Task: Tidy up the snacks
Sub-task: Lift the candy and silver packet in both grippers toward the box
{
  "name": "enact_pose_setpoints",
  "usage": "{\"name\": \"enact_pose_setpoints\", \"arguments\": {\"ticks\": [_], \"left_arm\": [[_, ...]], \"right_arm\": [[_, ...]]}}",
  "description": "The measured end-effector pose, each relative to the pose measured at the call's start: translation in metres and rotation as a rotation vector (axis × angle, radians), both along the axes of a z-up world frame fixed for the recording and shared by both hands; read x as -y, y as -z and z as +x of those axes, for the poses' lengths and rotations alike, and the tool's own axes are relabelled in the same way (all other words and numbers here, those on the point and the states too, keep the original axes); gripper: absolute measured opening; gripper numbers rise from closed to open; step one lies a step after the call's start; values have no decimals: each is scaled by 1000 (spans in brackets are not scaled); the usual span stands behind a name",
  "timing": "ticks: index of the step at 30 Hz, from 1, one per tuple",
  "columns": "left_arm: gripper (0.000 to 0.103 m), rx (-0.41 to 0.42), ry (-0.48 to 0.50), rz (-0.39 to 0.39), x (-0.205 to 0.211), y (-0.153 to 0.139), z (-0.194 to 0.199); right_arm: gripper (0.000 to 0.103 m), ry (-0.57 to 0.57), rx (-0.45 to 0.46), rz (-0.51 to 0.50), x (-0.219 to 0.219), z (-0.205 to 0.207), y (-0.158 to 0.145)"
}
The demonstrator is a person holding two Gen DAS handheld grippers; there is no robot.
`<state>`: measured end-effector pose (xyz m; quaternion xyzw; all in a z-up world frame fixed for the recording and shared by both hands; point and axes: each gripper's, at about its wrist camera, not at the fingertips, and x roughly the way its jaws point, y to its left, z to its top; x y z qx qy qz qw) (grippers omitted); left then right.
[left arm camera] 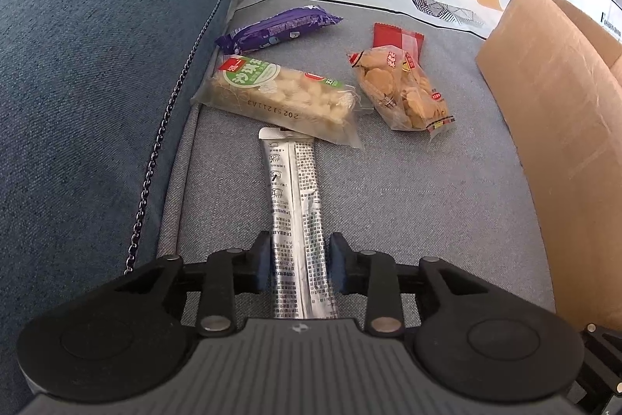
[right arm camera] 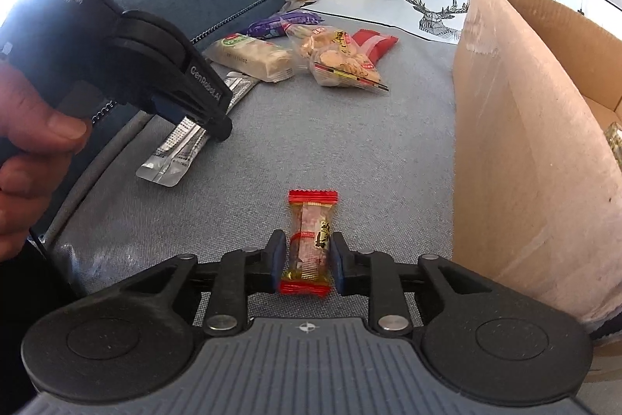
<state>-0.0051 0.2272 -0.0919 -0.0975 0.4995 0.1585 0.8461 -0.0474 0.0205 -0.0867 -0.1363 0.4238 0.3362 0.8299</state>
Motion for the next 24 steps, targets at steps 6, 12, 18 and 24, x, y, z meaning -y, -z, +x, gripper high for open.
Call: {"name": "enact_pose_setpoints", "arguments": {"ticks": [6,12,18,24], "left_arm": [[36,2,7,5,1,1,1],[33,5,17,8,2,1,1],[22,30,23,23,5,-5,-2],[20,163,12,-3,3,-26,-21]], "right_arm": [[26,-7,9,-6,-1,1,0],[22,-26,30,-19,-2,-2,-1],[19,-8,60,9,1,-4,-8],[18,10,127,71,10,-8,-25]]}}
